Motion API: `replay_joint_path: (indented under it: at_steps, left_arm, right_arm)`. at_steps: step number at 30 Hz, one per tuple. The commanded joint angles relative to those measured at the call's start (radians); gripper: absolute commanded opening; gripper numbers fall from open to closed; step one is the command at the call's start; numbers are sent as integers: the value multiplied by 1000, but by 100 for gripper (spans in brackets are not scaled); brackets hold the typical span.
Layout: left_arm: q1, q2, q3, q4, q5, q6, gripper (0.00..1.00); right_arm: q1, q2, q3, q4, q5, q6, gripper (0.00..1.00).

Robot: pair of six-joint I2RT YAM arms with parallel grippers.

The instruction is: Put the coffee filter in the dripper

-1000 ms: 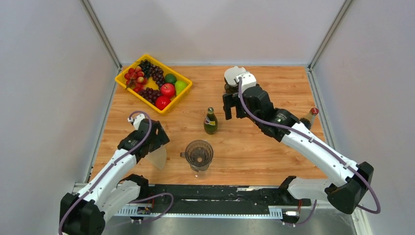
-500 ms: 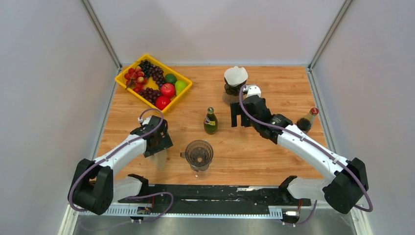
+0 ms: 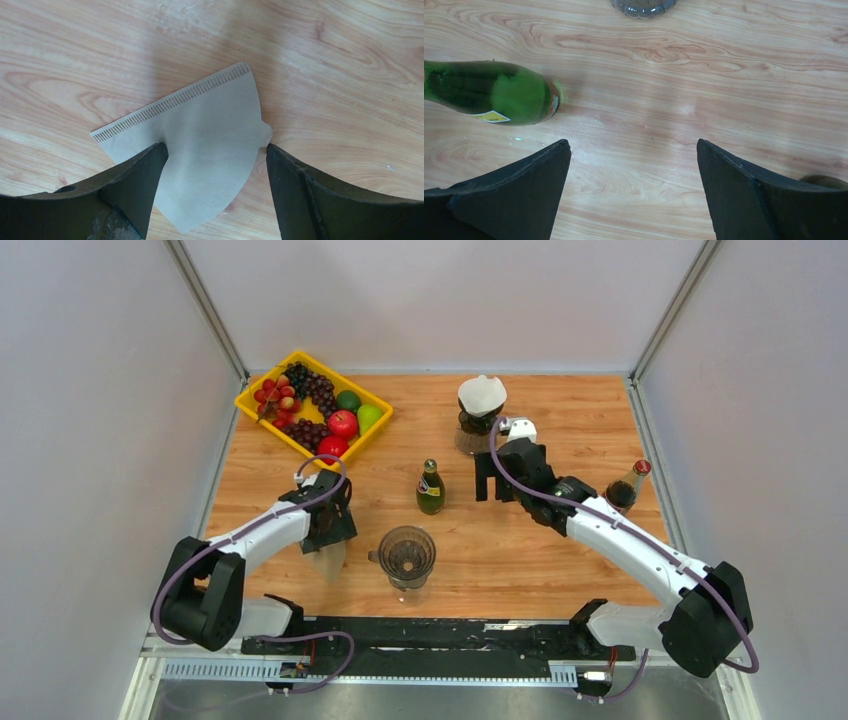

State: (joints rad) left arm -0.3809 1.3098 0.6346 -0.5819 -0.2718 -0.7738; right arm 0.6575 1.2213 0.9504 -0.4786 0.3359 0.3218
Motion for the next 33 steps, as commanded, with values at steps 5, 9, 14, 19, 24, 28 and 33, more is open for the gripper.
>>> replay_joint_path:
  at_steps: [5,9,14,19,24,28,33]
  left_arm:
    - [-38,95,67,23,24,22,72]
    - [-46,105,76,15,22,20,62]
    - [-48,89,84,14,27,19,52]
    - [-48,43,84,29,49,22,37]
    - [-49,-7,76,50,55,28,20]
    - [-49,-23,83,45,65,36,14]
    - [-49,-77,103,40,68,51,7]
  right_arm:
    - [-16,-48,-15,53,21,8,100]
    - [-18,-50,-17,57,17,7,100]
    - [-17,-43,-12,58,2,2,100]
    - [-18,-54,-6,60,-43,-13,100]
    - [-18,-76,-15,61,-53,-11,100]
    - [-18,-86,-14,62,-86,-13,100]
    - [-18,-104,-4,68,-152,-2,100]
